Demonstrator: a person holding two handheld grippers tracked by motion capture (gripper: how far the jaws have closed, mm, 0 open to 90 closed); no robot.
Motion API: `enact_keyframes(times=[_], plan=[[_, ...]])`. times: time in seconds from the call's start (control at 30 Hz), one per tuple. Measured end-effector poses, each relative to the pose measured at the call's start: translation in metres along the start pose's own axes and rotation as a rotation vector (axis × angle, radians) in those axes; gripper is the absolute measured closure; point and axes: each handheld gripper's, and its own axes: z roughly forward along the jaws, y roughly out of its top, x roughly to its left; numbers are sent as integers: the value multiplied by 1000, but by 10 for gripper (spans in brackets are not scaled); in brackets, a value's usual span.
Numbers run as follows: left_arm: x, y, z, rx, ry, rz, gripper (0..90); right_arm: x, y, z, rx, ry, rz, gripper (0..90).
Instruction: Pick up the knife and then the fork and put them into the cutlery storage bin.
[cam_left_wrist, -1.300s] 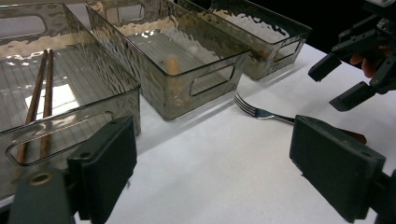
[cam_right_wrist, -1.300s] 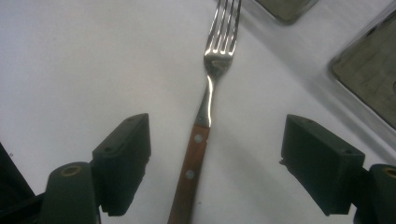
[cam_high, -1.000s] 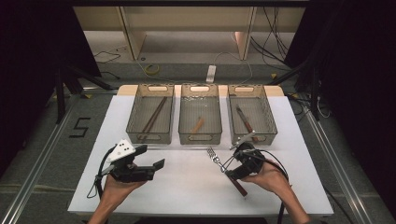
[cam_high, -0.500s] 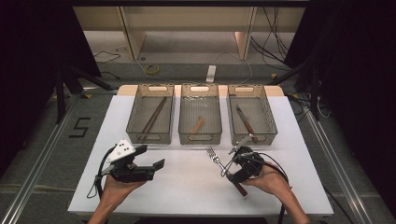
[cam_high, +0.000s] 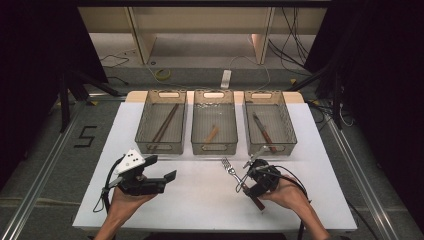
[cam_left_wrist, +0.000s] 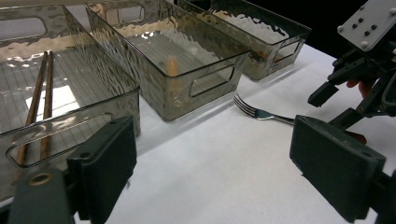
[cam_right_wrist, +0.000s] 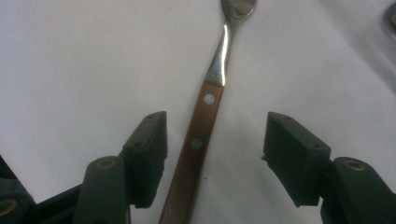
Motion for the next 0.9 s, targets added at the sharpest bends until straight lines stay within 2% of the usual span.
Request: enact_keyframes(times=[0.47,0.9], plan=[[0,0,0,2,2,2,144,2,1,12,50,7,-35,546],[0,0,1,4,0,2,144,4,2,14,58,7,-61,624]])
